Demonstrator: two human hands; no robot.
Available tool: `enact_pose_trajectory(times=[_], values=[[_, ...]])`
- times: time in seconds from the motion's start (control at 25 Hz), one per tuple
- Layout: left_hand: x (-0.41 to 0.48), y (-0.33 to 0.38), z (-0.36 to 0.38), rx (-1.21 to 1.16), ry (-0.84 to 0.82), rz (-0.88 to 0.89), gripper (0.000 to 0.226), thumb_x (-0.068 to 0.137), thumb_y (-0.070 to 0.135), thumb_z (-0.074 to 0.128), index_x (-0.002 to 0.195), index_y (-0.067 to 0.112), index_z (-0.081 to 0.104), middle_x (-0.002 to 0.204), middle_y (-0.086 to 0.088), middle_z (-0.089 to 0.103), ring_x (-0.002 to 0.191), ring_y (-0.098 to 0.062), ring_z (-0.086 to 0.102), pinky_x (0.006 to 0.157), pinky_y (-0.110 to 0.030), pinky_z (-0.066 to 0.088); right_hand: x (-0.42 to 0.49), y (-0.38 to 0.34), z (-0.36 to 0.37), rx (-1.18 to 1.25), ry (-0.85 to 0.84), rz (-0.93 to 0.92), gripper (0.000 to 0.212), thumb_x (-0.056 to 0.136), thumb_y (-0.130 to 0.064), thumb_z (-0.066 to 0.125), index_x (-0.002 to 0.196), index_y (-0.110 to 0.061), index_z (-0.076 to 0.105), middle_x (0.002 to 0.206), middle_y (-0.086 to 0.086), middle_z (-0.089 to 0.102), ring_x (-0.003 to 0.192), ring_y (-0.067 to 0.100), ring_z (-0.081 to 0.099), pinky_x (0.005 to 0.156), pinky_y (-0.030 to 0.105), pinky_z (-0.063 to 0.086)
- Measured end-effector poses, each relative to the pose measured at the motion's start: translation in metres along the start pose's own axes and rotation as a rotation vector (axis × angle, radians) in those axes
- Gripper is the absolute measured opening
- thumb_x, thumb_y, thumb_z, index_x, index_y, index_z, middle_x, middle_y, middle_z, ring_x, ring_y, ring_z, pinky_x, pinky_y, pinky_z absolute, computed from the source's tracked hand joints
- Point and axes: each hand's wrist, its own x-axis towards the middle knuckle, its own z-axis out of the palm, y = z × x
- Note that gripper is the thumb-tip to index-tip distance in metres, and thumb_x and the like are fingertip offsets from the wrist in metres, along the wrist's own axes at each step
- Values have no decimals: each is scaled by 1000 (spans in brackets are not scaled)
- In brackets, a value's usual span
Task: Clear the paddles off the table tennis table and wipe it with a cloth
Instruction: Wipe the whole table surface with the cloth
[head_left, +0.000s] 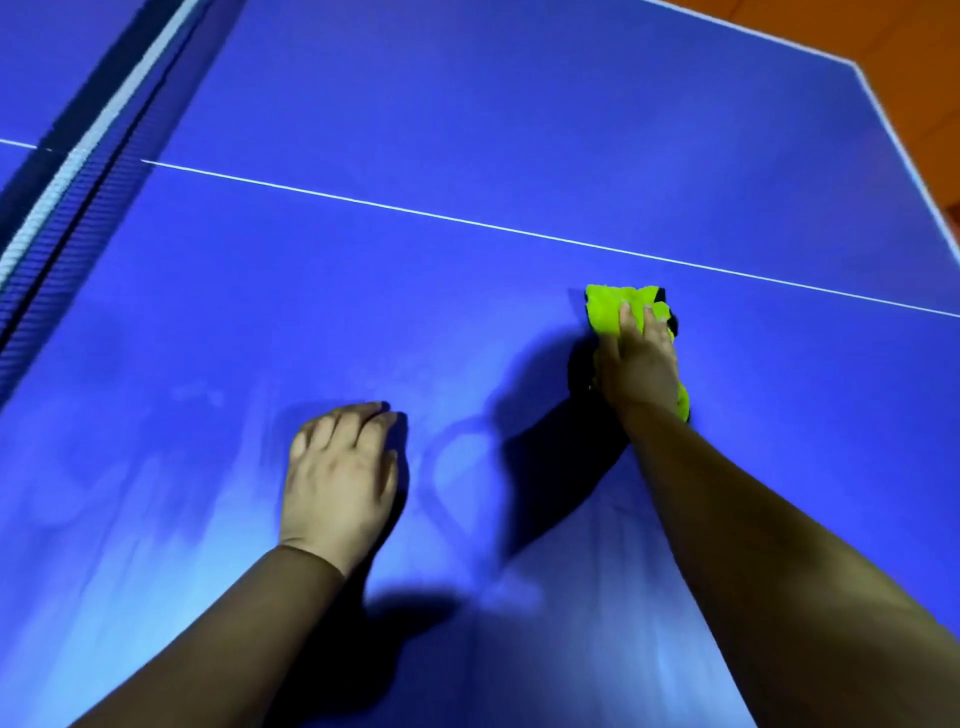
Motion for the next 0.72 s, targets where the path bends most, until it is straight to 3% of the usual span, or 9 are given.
enact_pose_trajectory(times=[0.16,0.28,0.48,0.6,0.72], values=[[-16,-33,-18,-30,24,-55,44,76,30,40,106,10,66,108,-7,65,100,-24,45,89,-38,31,-44,-9,-1,25,83,212,53,99,-30,43,149,-18,32,157,16,20,143,36,18,114,41,16],[-25,-79,-37,-35,31,-127,44,74,29,41,105,10,66,109,-8,64,100,-25,46,89,-39,31,-73,-68,12,7,104,273,52,99,-33,42,149,-21,32,156,16,21,142,38,18,113,47,20],[-58,-153,-68,-66,39,-189,36,76,26,50,105,14,66,112,-5,63,103,-26,51,91,-38,33,-95,-216,49,-83,14,7,55,98,-35,41,150,-24,28,157,18,19,143,40,18,113,46,18],[-74,-185,-77,-89,62,-214,28,79,23,60,105,16,67,112,-2,64,102,-26,55,92,-38,35,-105,-303,75,-36,29,-158,55,92,-36,45,144,-21,42,150,24,33,136,46,31,111,51,24],[-91,-211,-82,-97,78,-243,33,76,22,61,108,17,66,114,-1,62,105,-24,52,93,-36,34,-117,-376,98,-37,-55,-215,55,97,-41,40,150,-30,29,159,11,17,146,35,13,117,44,9]])
